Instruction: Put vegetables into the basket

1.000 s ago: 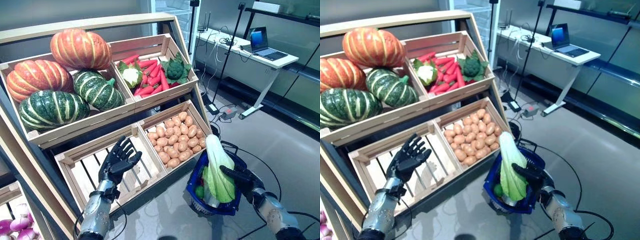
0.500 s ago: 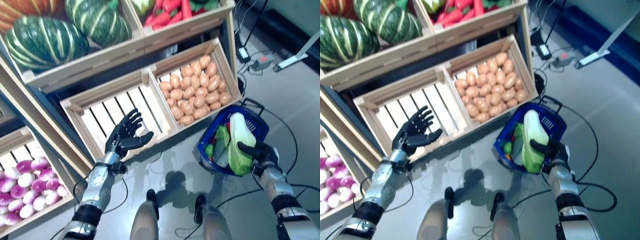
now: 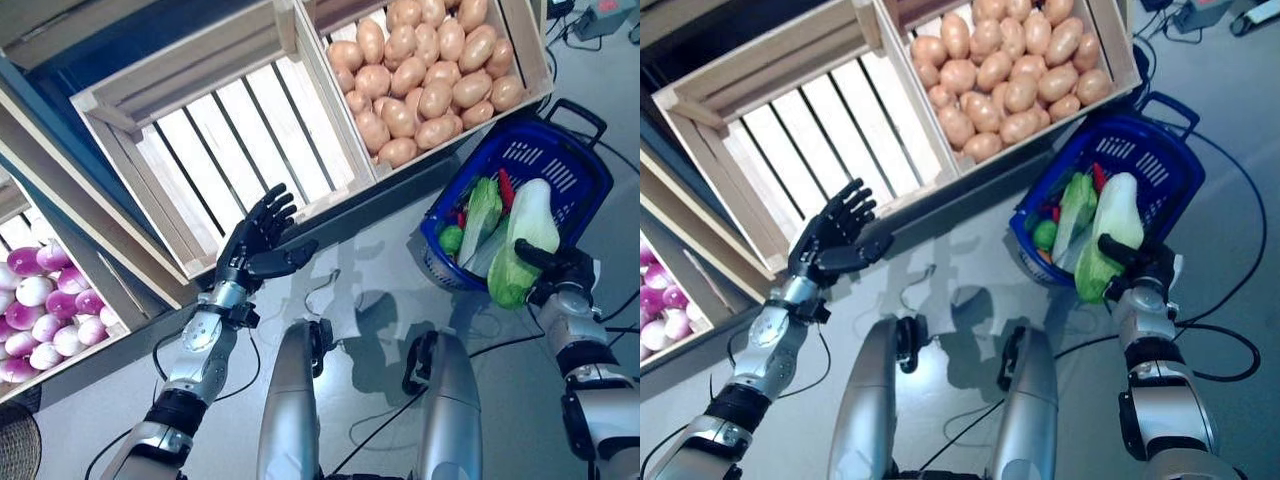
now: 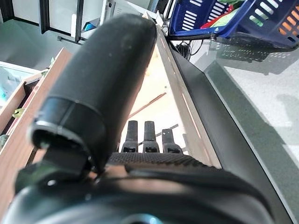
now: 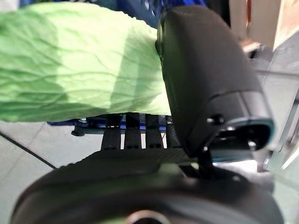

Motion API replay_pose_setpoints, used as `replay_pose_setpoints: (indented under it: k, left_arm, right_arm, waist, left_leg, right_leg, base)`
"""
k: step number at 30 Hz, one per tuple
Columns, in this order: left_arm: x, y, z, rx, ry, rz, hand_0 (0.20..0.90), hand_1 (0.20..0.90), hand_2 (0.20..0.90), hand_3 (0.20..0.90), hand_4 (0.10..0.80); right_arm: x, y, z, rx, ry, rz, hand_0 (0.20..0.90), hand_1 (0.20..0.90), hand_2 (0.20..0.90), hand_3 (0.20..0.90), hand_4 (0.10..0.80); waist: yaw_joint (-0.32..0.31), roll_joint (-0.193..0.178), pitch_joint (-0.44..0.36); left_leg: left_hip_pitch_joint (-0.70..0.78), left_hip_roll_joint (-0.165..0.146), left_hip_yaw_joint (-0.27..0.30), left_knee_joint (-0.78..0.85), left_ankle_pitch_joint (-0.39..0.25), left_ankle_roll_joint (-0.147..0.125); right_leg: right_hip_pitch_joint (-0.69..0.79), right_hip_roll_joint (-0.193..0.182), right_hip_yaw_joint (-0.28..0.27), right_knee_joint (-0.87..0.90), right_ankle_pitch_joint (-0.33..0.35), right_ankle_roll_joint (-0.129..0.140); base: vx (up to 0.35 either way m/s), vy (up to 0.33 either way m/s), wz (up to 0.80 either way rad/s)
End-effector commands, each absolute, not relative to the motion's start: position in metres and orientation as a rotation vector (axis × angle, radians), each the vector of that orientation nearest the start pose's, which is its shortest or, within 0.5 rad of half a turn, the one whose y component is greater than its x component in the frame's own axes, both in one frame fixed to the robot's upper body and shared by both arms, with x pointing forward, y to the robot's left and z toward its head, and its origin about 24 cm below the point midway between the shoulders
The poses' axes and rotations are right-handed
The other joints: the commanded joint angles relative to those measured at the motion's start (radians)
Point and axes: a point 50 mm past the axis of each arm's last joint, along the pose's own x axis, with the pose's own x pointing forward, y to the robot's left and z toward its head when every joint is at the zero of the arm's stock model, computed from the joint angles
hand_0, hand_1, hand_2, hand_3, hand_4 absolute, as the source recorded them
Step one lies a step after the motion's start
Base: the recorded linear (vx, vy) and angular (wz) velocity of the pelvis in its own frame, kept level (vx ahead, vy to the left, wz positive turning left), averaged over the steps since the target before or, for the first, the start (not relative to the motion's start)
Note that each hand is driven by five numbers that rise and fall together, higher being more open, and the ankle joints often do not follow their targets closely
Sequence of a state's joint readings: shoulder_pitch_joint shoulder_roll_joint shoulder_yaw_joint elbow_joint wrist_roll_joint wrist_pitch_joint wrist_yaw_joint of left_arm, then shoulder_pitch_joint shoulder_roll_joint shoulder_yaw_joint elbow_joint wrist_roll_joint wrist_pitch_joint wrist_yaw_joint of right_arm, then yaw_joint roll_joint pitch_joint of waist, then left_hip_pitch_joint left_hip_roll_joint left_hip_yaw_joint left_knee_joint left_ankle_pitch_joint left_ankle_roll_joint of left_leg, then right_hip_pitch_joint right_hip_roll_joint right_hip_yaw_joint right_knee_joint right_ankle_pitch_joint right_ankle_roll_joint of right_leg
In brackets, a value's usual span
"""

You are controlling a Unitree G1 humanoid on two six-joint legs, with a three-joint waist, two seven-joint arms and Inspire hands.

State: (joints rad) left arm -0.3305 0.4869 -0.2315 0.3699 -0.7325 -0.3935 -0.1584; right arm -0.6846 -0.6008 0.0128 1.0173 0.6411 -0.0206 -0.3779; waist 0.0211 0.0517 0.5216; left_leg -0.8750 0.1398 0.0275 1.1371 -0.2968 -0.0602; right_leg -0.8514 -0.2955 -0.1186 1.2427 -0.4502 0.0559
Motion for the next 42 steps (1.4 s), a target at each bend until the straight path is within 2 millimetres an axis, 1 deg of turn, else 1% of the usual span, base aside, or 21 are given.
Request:
replay_pose_setpoints:
  k: [1,2,3,5,8,11,17,19,21,25,28,30,31,32,33,35,37,38,40,41,42]
  left_arm:
    - [0.308,0.196,0.161,-0.202,-0.637,-0.292,0.900,0.900,0.900,0.900,0.800]
    - [0.308,0.196,0.161,-0.202,-0.637,-0.292,0.900,0.900,0.900,0.900,0.800]
    - [0.306,0.196,0.164,-0.199,-0.648,-0.303,0.900,0.900,0.900,0.900,0.800]
    - [0.305,0.196,0.165,-0.198,-0.648,-0.310,0.900,0.900,0.900,0.900,0.800]
    - [0.305,0.199,0.162,-0.202,-0.630,-0.309,0.900,0.900,0.900,0.900,0.800]
    - [0.305,0.200,0.160,-0.209,-0.619,-0.309,0.900,0.900,0.900,0.900,0.800]
    - [0.301,0.203,0.152,-0.220,-0.582,-0.333,0.900,0.900,0.900,0.900,0.800]
    - [0.301,0.205,0.148,-0.220,-0.567,-0.336,0.900,0.900,0.900,0.900,0.800]
    - [0.301,0.206,0.142,-0.222,-0.541,-0.340,0.900,0.900,0.900,0.900,0.800]
    - [0.300,0.207,0.136,-0.217,-0.505,-0.348,0.900,0.900,0.900,0.900,0.800]
    - [0.299,0.208,0.129,-0.207,-0.473,-0.352,0.900,0.900,0.900,0.900,0.800]
    - [0.298,0.210,0.123,-0.201,-0.442,-0.344,0.900,0.900,0.900,0.900,0.800]
    - [0.298,0.211,0.122,-0.200,-0.437,-0.341,0.900,0.900,0.900,0.900,0.800]
    - [0.297,0.212,0.117,-0.198,-0.413,-0.331,0.900,0.900,0.900,0.900,0.800]
    - [0.296,0.214,0.113,-0.197,-0.401,-0.326,0.900,0.900,0.900,0.900,0.800]
    - [0.294,0.216,0.108,-0.200,-0.376,-0.327,0.900,0.900,0.900,0.900,0.800]
    - [0.289,0.216,0.095,-0.194,-0.329,-0.313,0.900,0.900,0.900,0.900,0.800]
    - [0.285,0.217,0.086,-0.196,-0.298,-0.297,0.900,0.900,0.900,0.900,0.800]
    - [0.282,0.218,0.079,-0.200,-0.276,-0.277,0.900,0.900,0.900,0.900,0.800]
    - [0.279,0.220,0.074,-0.190,-0.265,-0.260,0.900,0.900,0.900,0.900,0.800]
    - [0.275,0.221,0.069,-0.175,-0.253,-0.241,0.900,0.900,0.900,0.900,0.800]
  right_arm:
    - [0.332,-0.379,0.163,0.127,-0.135,-0.921,0.900,0.900,0.900,0.900,0.800]
    - [0.332,-0.379,0.163,0.127,-0.135,-0.921,0.900,0.900,0.900,0.900,0.800]
    - [0.332,-0.379,0.170,0.131,-0.173,-0.920,0.900,0.900,0.900,0.900,0.800]
    - [0.333,-0.377,0.176,0.128,-0.201,-0.911,0.900,0.900,0.900,0.900,0.800]
    - [0.333,-0.375,0.177,0.109,-0.211,-0.879,0.900,0.900,0.900,0.900,0.800]
    - [0.333,-0.373,0.176,0.105,-0.212,-0.861,0.900,0.900,0.900,0.900,0.800]
    - [0.331,-0.369,0.170,0.069,-0.207,-0.779,0.900,0.900,0.900,0.900,0.800]
    - [0.331,-0.367,0.167,0.068,-0.206,-0.752,0.900,0.900,0.900,0.900,0.800]
    - [0.331,-0.364,0.160,0.068,-0.194,-0.719,0.900,0.900,0.900,0.900,0.800]
    - [0.329,-0.363,0.151,0.066,-0.170,-0.674,0.900,0.900,0.900,0.900,0.800]
    - [0.330,-0.356,0.141,0.057,-0.145,-0.624,0.900,0.900,0.900,0.900,0.800]
    - [0.330,-0.348,0.131,0.066,-0.122,-0.567,0.900,0.900,0.900,0.900,0.800]
    - [0.330,-0.346,0.129,0.071,-0.120,-0.553,0.900,0.900,0.900,0.900,0.800]
    - [0.330,-0.338,0.120,0.081,-0.100,-0.516,0.900,0.900,0.900,0.900,0.800]
    - [0.329,-0.332,0.115,0.093,-0.094,-0.482,0.900,0.900,0.900,0.900,0.800]
    - [0.328,-0.322,0.105,0.104,-0.078,-0.436,0.900,0.900,0.900,0.900,0.800]
    - [0.323,-0.307,0.087,0.123,-0.040,-0.379,0.900,0.900,0.900,0.900,0.800]
    - [0.319,-0.296,0.076,0.143,-0.017,-0.330,0.900,0.900,0.900,0.900,0.800]
    - [0.316,-0.286,0.068,0.153,-0.001,-0.275,0.900,0.900,0.900,0.900,0.800]
    - [0.313,-0.278,0.062,0.165,0.004,-0.236,0.900,0.900,0.900,0.900,0.800]
    - [0.309,-0.265,0.054,0.178,0.017,-0.196,0.900,0.900,0.900,0.900,0.800]
  waist:
    - [0.003,0.021,-0.030]
    - [0.003,0.021,-0.030]
    - [0.003,0.022,-0.031]
    - [0.001,0.021,-0.036]
    - [-0.003,0.017,-0.044]
    - [-0.004,0.012,-0.051]
    - [-0.002,-0.006,-0.081]
    - [0.000,-0.012,-0.092]
    - [0.001,-0.021,-0.111]
    - [0.006,-0.037,-0.144]
    - [0.012,-0.047,-0.177]
    - [0.016,-0.056,-0.209]
    - [0.016,-0.058,-0.214]
    - [0.017,-0.064,-0.237]
    - [0.018,-0.068,-0.249]
    - [0.020,-0.074,-0.275]
    - [0.025,-0.078,-0.314]
    - [0.026,-0.080,-0.341]
    - [0.027,-0.081,-0.362]
    - [0.027,-0.081,-0.380]
    - [0.026,-0.079,-0.395]
  left_leg:
    - [0.064,-0.020,0.011,0.086,-0.178,0.082]
    - [0.062,-0.019,0.011,0.087,-0.178,0.082]
    - [0.051,-0.022,0.009,0.097,-0.180,0.086]
    - [0.040,-0.023,0.008,0.107,-0.181,0.086]
    - [0.041,-0.020,0.007,0.115,-0.184,0.085]
    - [0.053,-0.017,0.007,0.112,-0.184,0.082]
    - [0.131,-0.006,0.010,0.054,-0.174,0.075]
    - [0.163,-0.001,0.013,0.018,-0.167,0.075]
    - [0.218,0.011,0.020,-0.041,-0.152,0.071]
    - [0.298,0.019,0.029,-0.145,-0.116,0.067]
    - [0.374,0.027,0.032,-0.256,-0.071,0.060]
    - [0.444,0.029,0.048,-0.364,-0.026,0.048]
    - [0.459,0.028,0.051,-0.385,-0.016,0.045]
    - [0.510,0.027,0.062,-0.468,0.019,0.039]
    - [0.541,0.028,0.075,-0.527,0.059,0.040]
    - [0.597,0.026,0.087,-0.604,0.091,0.032]
    - [0.679,0.018,0.098,-0.731,0.140,0.025]
    - [0.731,0.009,0.105,-0.816,0.173,0.021]
    - [0.775,0.004,0.110,-0.894,0.205,0.017]
    - [0.801,0.001,0.114,-0.950,0.230,0.015]
    - [0.836,-0.002,0.116,-1.009,0.252,0.012]
  right_leg:
    - [0.048,0.016,-0.012,-0.006,0.010,-0.080]
    - [0.046,0.016,-0.012,-0.005,0.010,-0.080]
    - [0.035,0.019,-0.013,0.004,0.008,-0.082]
    - [0.025,0.020,-0.016,0.015,0.005,-0.083]
    - [0.026,0.022,-0.016,0.022,0.003,-0.083]
    - [0.039,0.022,-0.019,0.016,0.004,-0.082]
    - [0.115,0.024,-0.026,-0.047,0.021,-0.076]
    - [0.147,0.026,-0.026,-0.077,0.029,-0.075]
    - [0.201,0.025,-0.029,-0.126,0.043,-0.074]
    - [0.284,0.022,-0.040,-0.217,0.078,-0.072]
    - [0.365,0.034,-0.050,-0.316,0.113,-0.068]
    - [0.443,0.048,-0.068,-0.424,0.148,-0.060]
    - [0.460,0.051,-0.072,-0.448,0.157,-0.058]
    - [0.513,0.063,-0.084,-0.528,0.182,-0.051]
    - [0.546,0.070,-0.096,-0.592,0.214,-0.052]
    - [0.607,0.086,-0.105,-0.684,0.241,-0.044]
    - [0.692,0.108,-0.113,-0.827,0.283,-0.028]
    - [0.746,0.123,-0.115,-0.923,0.314,-0.016]
    - [0.795,0.130,-0.122,-1.004,0.341,-0.006]
    - [0.820,0.135,-0.126,-1.058,0.363,-0.001]
    - [0.854,0.139,-0.124,-1.113,0.384,0.005]
  base:
    - [-0.035,-0.019,0.03]
    - [-0.041,-0.040,0.03]
    - [-0.027,-0.036,0.03]
    - [-0.014,-0.022,0.01]
    - [0.000,0.000,0.00]
    - [0.027,-0.014,-0.06]
    - [0.048,-0.012,-0.04]
    - [0.071,-0.017,-0.03]
    - [0.094,-0.016,0.00]
    - [0.080,-0.008,0.00]
    - [0.090,-0.003,-0.05]
    - [0.112,-0.009,-0.08]
    - [0.131,-0.011,-0.04]
    - [0.086,-0.010,-0.02]
    - [0.123,-0.016,-0.07]
    - [0.132,-0.018,-0.17]
    - [0.211,-0.019,-0.16]
    - [0.178,-0.010,-0.06]
    - [0.131,0.006,-0.05]
    - [0.137,0.026,-0.07]
    - [0.112,0.031,-0.08]
